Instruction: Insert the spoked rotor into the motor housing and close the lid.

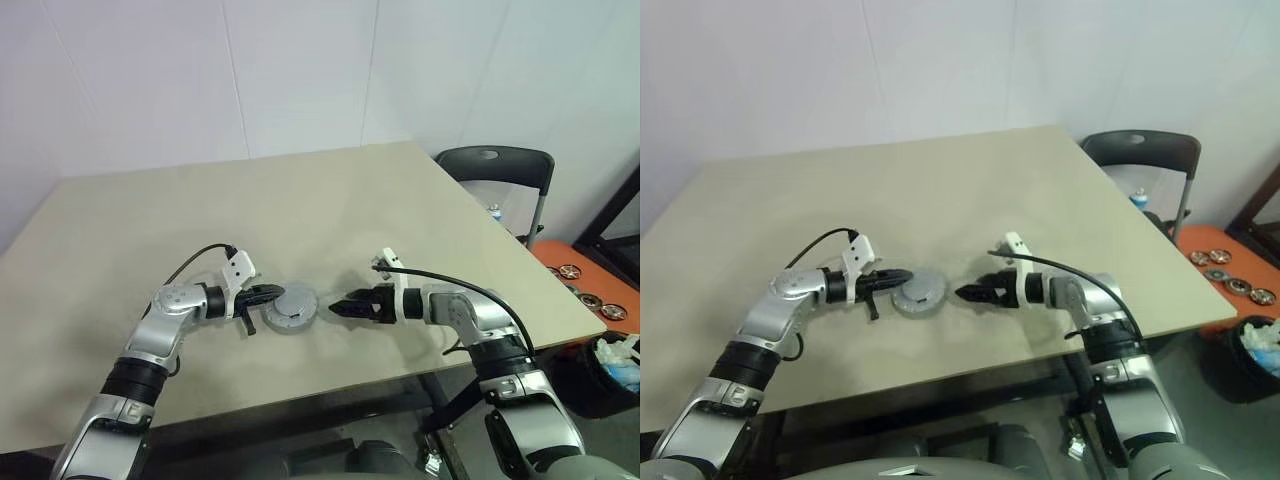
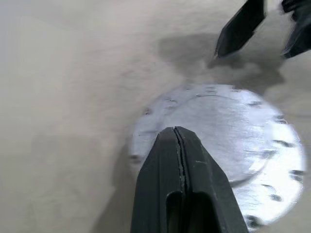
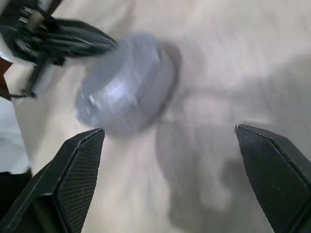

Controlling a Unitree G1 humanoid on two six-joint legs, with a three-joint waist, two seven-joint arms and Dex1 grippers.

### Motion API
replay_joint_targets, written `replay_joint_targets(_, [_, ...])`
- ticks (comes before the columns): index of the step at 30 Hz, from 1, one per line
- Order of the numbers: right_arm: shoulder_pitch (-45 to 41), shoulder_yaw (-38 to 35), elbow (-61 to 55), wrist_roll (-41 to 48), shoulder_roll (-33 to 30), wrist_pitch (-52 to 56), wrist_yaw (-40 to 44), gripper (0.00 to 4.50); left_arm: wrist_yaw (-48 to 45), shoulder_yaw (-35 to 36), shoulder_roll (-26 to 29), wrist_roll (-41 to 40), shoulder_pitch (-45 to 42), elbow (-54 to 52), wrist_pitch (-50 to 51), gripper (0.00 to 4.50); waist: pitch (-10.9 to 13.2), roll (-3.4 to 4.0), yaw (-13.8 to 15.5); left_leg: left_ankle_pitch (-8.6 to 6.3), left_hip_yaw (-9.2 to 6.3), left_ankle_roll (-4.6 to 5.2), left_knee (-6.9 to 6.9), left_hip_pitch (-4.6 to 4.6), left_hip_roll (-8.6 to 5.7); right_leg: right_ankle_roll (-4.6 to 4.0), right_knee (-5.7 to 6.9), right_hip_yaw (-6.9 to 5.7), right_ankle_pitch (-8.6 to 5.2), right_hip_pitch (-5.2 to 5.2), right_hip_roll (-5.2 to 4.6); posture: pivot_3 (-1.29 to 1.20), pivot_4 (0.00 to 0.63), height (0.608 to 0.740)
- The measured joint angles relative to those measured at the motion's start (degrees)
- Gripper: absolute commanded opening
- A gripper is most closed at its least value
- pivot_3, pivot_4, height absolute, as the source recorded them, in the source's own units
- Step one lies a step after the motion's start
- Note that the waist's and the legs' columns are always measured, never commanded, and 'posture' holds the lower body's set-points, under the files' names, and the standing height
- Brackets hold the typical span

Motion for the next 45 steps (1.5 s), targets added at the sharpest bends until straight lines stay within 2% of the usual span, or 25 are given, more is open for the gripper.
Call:
replay_joint_targets(3, [-0.5, -0.6, -0.4, -0.2, 2.9, 1.3, -3.8, 4.49, -1.7, -0.1, 1.1, -0.4, 0.2, -0.8, 0.5, 0.0, 0.0, -0.05, 0.0, -0.01, -0.01, 0.01, -0.01, -0.01, 0.06, 0.02, 0.0, 0.0, 0.0, -0.03, 0.05, 0.0, 0.0, 0.74])
replay_joint_targets(10, [-7.2, -5.1, 5.3, -0.1, 19.9, 3.1, -18.0, 4.49, -2.1, -0.3, 4.6, 1.0, -2.1, 0.5, 0.1, 0.0, 0.0, -0.01, -0.1, -0.01, -0.02, 0.01, -0.13, -0.07, 0.28, 0.07, 0.09, 0.02, 0.08, -0.25, 0.21, 0.0, 0.0, 0.74])
replay_joint_targets(16, [-11.5, -5.7, 7.1, 2.1, 23.3, 5.8, -18.2, 4.49, -1.7, -1.3, 8.4, 5.8, -3.8, 4.9, 0.4, 0.0, 0.0, -0.05, -0.1, 0.0, 0.03, -0.01, -0.66, -0.16, 0.1, -0.2, 0.03, 0.09, 0.17, -0.56, 0.08, 0.0, 0.0, 0.74])
replay_joint_targets(20, [-11.5, -5.1, 9.2, 2.7, 21.7, 8.0, -17.1, 4.49, -1.6, -1.3, 8.7, 7.3, -3.8, 7.3, 0.0, 0.0, 0.0, -0.11, 0.1, 0.06, 0.0, -0.12, -0.63, -1.25, -0.07, -0.24, 0.18, 0.16, 0.19, -1.68, -0.17, 0.0, 0.0, 0.74])
replay_joint_targets(23, [-11.2, -3.9, 9.3, 2.5, 19.8, 8.0, -16.2, 4.49, -1.4, -1.0, 8.3, 7.3, -3.7, 7.4, -0.8, 0.0, 0.0, -0.09, 0.0, 0.07, 0.01, -0.12, -0.72, -1.29, -0.27, -0.25, 0.2, 0.15, 0.2, -1.75, -0.44, 0.0, 0.0, 0.74])
replay_joint_targets(26, [-10.6, -3.2, 9.3, 2.6, 19.0, 8.0, -15.3, 3.91, -0.8, -0.8, 7.6, 7.3, -3.4, 7.5, -1.0, 0.0, 0.0, -0.09, 0.0, 0.06, 0.02, -0.1, -0.69, -1.27, -0.35, -0.24, 0.19, 0.13, 0.19, -1.69, -0.52, 0.0, 0.0, 0.74])
replay_joint_targets(28, [-10.0, -1.4, 8.8, 2.1, 17.9, 7.7, -14.6, 3.25, -0.6, -0.7, 7.2, 7.3, -3.3, 7.5, -1.0, 0.0, 0.0, -0.09, 0.0, 0.06, 0.02, -0.1, -0.68, -1.22, -0.35, -0.23, 0.2, 0.1, 0.19, -1.63, -0.52, 0.0, 0.0, 0.74])
replay_joint_targets(35, [-9.7, -1.2, 8.5, 2.1, 17.4, 6.6, -13.9, 3.25, 0.2, -0.2, 4.1, 6.8, -3.2, 7.5, -3.1, 0.0, 0.0, -0.11, 0.1, 0.07, 0.01, -0.09, -0.65, -1.2, -0.35, -0.23, 0.21, 0.08, 0.19, -1.61, -0.52, 0.0, 0.0, 0.74])
replay_joint_targets(40, [-9.7, -1.2, 9.2, 1.9, 16.9, 3.1, -13.7, 3.25, 0.9, 4.8, -0.6, 0.5, -4.9, 6.4, -3.8, 0.0, 0.0, -0.13, 0.1, 0.07, 0.01, -0.1, -0.62, -1.21, -0.35, -0.23, 0.22, 0.07, 0.2, -1.61, -0.53, 0.0, 0.0, 0.74])
replay_joint_targets(45, [-9.7, -1.2, 9.5, 1.1, 14.6, 1.7, -12.8, 3.25, 1.0, 7.0, -1.6, -2.9, -6.1, 5.0, -3.0, 0.0, 0.0, -0.13, 0.0, 0.07, 0.01, -0.1, -0.62, -1.2, -0.35, -0.23, 0.21, 0.08, 0.2, -1.6, -0.53, 0.0, 0.0, 0.74])
